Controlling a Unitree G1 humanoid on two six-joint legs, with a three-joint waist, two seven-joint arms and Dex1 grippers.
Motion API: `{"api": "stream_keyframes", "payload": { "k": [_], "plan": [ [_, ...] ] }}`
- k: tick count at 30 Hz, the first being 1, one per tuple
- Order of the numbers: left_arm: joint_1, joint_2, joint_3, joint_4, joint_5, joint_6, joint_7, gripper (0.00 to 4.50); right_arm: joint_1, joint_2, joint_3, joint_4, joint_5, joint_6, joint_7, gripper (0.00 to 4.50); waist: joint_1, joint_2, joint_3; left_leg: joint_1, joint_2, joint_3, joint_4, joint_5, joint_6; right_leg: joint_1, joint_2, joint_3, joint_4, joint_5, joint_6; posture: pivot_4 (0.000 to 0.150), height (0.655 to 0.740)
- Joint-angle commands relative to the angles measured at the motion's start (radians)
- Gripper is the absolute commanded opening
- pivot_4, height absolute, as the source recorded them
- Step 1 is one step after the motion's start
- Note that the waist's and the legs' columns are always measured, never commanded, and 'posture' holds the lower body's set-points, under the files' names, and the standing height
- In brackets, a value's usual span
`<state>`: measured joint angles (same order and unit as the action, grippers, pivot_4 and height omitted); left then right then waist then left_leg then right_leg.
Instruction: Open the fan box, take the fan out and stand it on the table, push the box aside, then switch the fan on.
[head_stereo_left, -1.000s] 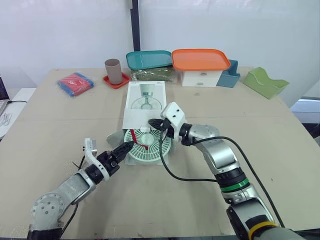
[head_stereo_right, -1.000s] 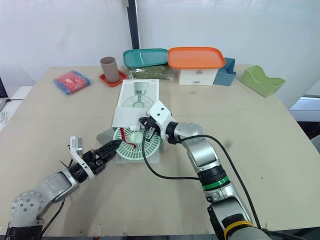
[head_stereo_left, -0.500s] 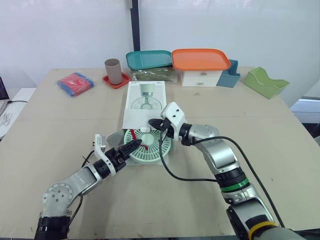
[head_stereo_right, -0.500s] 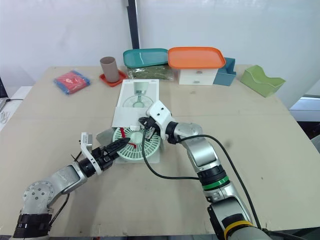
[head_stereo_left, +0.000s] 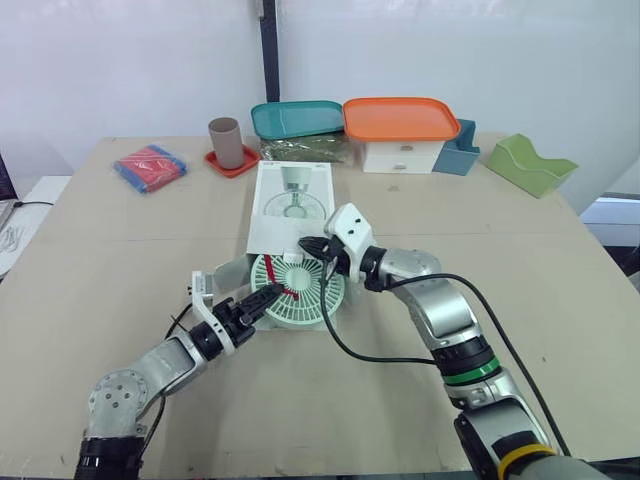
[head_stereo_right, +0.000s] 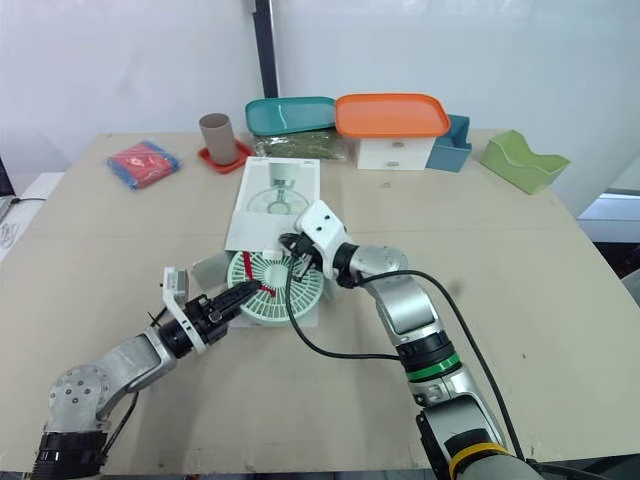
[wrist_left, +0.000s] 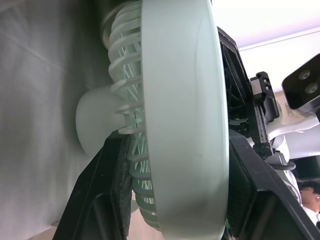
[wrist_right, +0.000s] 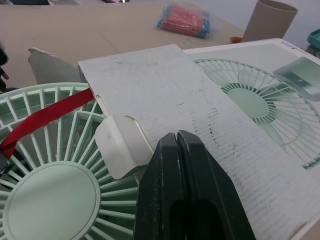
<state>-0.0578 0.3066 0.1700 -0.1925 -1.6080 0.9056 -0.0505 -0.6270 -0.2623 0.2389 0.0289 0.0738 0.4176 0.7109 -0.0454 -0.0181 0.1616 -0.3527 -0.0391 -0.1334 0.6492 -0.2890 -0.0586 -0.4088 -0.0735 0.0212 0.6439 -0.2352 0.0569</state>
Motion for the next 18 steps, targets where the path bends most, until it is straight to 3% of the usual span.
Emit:
{"api": "stream_keyframes", "payload": {
  "k": [1,7,18],
  "plan": [
    [0.071,0.030,0.025,-0.086,-0.079,0.024,0.016,1.80,0.018,0.001,0.020,-0.006,-0.003,0.014,-0.001,0.00,0.000,0.000,0.000,0.000,0.000,0.000,0.000,0.000,0.000,0.000,0.000,0.000,0.000,0.000,0.000,0.150,0.7400],
    [0.222,0.063,0.033,-0.212,-0.197,-0.015,0.080,1.79,0.030,0.002,0.022,-0.014,-0.002,0.015,-0.002,0.00,0.002,0.000,0.000,0.000,0.000,-0.001,-0.003,-0.001,-0.001,0.000,-0.001,0.000,-0.002,-0.001,0.000,0.150,0.7400],
    [0.374,0.014,0.009,-0.347,-0.286,-0.150,0.164,1.79,0.034,0.007,0.025,-0.013,-0.002,0.007,0.001,0.00,0.003,0.000,0.000,0.001,0.001,0.000,-0.004,0.000,-0.001,0.001,0.000,0.000,-0.003,-0.002,0.000,0.150,0.7400]
  ]
}}
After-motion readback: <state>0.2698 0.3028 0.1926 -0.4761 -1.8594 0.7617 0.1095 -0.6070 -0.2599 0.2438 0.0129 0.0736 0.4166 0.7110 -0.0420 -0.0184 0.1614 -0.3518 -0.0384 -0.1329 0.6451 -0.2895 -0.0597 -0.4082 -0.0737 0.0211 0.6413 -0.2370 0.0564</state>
